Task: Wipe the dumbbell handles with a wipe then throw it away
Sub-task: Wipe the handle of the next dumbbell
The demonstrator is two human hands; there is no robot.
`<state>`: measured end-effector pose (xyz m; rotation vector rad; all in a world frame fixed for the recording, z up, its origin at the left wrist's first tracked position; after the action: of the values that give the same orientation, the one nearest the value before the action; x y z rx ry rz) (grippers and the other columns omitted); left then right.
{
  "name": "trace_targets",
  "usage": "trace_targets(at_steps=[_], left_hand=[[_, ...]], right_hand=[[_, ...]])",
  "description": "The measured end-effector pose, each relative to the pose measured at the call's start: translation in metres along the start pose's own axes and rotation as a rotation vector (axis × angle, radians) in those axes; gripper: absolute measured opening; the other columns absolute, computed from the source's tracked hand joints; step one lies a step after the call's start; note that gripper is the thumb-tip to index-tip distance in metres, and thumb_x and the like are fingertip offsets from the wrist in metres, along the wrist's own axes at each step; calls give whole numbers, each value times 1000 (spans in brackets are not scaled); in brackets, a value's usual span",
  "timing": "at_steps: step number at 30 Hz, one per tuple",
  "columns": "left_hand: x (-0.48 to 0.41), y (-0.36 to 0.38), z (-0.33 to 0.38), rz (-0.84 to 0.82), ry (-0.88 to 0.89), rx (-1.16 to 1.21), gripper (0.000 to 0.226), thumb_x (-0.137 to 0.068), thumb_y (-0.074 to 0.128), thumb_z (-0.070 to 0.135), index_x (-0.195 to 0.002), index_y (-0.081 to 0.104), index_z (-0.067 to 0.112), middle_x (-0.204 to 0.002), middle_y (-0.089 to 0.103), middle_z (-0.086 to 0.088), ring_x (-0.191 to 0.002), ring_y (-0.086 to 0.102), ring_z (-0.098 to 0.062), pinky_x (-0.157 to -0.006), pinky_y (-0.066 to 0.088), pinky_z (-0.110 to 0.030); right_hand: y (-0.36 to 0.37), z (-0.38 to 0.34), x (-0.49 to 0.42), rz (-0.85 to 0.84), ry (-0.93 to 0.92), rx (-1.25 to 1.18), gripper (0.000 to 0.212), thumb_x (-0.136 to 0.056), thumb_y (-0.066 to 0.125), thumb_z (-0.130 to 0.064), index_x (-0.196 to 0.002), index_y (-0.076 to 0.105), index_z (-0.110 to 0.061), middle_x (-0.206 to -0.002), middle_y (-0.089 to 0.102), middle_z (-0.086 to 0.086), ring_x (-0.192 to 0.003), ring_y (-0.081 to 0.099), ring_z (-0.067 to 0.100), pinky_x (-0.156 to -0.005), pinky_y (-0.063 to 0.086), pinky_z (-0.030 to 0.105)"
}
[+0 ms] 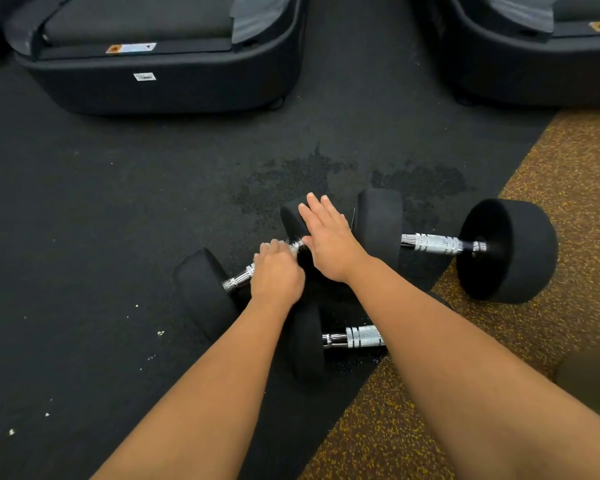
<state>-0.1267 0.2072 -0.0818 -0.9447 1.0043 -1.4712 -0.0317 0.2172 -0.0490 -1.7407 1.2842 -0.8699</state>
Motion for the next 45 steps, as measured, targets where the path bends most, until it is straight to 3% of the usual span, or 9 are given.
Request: trace_targets(at_steps=[4, 11, 15, 20, 24, 30, 36, 41, 45], left_hand=[[-12, 7, 18, -123, 83, 42, 29, -93, 40, 11, -117, 54, 3, -118, 51, -10, -117, 44, -28, -101, 37, -47], [16, 15, -6, -17, 202, -44, 45, -93, 44, 10, -136, 41, -2, -141, 40, -13, -136, 31, -32, -113, 28, -45], [10, -2, -12, 80, 103, 6, 29, -97, 38, 12, -117, 55, 2, -117, 57, -12, -112, 51, -29, -99, 37, -39], [-16, -4, -17, -123, -131, 88, 29, -98, 37, 19, -97, 62, 5, -100, 65, -17, -96, 59, -36, -77, 45, -39], [-16, -3, 0, -164, -14, 101, 25, -96, 39, 14, -106, 60, 5, -107, 63, -15, -102, 57, -36, -84, 46, -42], [10, 5, 0, -5, 224, 57, 31, -95, 42, 10, -123, 53, 3, -128, 48, -7, -126, 41, -24, -106, 33, -44], [25, -5, -15, 150, 119, 75, 30, -94, 43, 5, -120, 55, 0, -125, 53, -11, -125, 44, -28, -105, 33, -45], [2, -1, -13, 30, -52, -2, 21, -91, 40, 9, -105, 56, 6, -109, 58, -8, -106, 48, -27, -98, 34, -41], [-2, 9, 7, -59, 102, -31, 30, -90, 42, 10, -119, 50, 6, -123, 49, -6, -115, 40, -26, -99, 33, -41]], right_hand=[[0, 1, -1, -12, 6, -9, 57, -101, 35, -19, -150, 7, -13, -159, -9, 2, -146, -14, 23, -117, 2, 47], [0, 0, 0, 3, -1, 0, 57, -101, 36, -19, -150, 8, -12, -160, -7, 3, -146, -12, 24, -117, 4, 48], [-2, -1, 1, 1, -1, -6, 58, -100, 37, -18, -150, 9, -12, -160, -6, 4, -146, -12, 24, -117, 5, 49], [0, -1, -1, -15, 9, -6, 58, -100, 38, -16, -150, 8, -12, -159, -7, 3, -146, -12, 25, -116, 6, 50], [0, 0, -1, -14, 11, -6, 60, -99, 40, -14, -150, 8, -13, -159, -8, 2, -146, -13, 24, -117, 5, 50], [0, 0, -1, -7, 5, 2, 57, -101, 36, -18, -150, 8, -12, -159, -8, 2, -146, -13, 24, -117, 5, 49], [-2, -1, 1, -12, 3, -2, 58, -100, 37, -18, -150, 8, -12, -159, -7, 3, -146, -12, 24, -117, 6, 49], [-2, -1, 0, -29, 11, -9, 58, -100, 37, -16, -150, 8, -12, -159, -9, 3, -146, -13, 24, -116, 6, 50], [0, 0, 0, -52, 17, -2, 59, -100, 37, -16, -150, 5, -12, -159, -11, 3, -145, -16, 24, -116, 5, 50]])
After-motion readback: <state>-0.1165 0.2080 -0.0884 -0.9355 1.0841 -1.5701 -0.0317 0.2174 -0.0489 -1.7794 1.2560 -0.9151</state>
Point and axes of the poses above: each hand's wrist, its own x-axis away from the middle knuckle, its own y-axis out of the palm, z = x × y, the point moved 9 cm from there along -x, towards the middle knuckle
